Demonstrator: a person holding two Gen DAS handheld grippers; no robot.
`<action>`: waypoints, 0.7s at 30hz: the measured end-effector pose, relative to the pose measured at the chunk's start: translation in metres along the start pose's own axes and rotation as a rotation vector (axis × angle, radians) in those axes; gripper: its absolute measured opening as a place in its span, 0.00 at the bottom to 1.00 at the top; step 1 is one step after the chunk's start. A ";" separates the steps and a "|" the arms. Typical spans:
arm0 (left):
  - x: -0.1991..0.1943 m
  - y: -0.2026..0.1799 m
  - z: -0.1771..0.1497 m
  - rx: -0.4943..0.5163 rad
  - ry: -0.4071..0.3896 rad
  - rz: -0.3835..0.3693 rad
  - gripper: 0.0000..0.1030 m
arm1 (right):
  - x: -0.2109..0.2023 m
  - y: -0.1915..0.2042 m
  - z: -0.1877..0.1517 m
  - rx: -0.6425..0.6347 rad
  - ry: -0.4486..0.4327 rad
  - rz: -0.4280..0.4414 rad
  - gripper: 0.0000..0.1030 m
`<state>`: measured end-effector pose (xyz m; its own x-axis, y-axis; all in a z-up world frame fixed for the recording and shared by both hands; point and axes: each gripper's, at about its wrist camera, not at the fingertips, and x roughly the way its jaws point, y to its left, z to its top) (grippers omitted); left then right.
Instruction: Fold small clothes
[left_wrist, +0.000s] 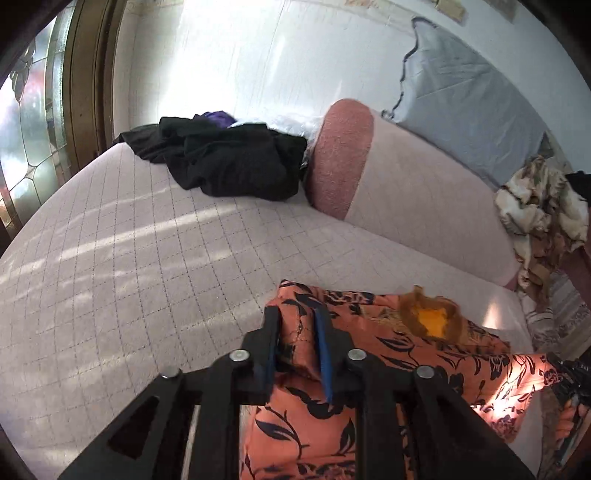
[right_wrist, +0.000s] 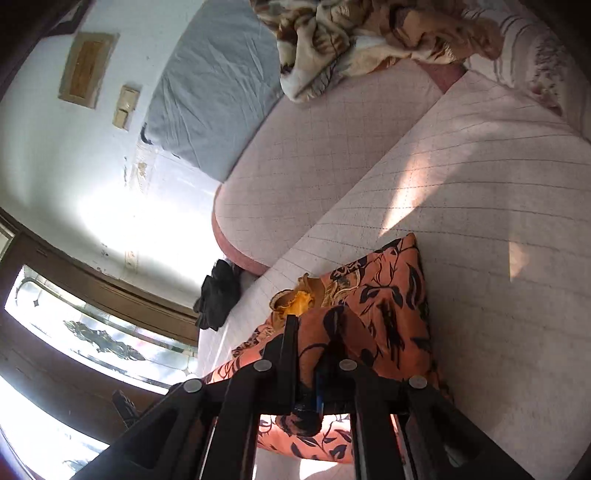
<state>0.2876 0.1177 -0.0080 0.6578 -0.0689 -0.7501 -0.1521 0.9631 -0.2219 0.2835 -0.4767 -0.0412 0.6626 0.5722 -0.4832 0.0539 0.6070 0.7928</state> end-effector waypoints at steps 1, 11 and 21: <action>0.029 0.000 0.002 -0.006 0.019 0.044 0.47 | 0.019 -0.011 0.007 0.009 -0.004 -0.060 0.17; 0.005 0.034 -0.035 0.004 0.036 0.046 0.65 | -0.007 -0.032 -0.055 -0.068 -0.107 -0.229 0.63; -0.002 0.033 -0.139 -0.150 0.142 0.018 0.69 | 0.009 -0.060 -0.157 0.246 0.015 -0.116 0.63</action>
<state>0.1790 0.1141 -0.1003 0.5447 -0.0980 -0.8329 -0.2786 0.9156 -0.2899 0.1687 -0.4213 -0.1520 0.6301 0.5160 -0.5802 0.3098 0.5181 0.7973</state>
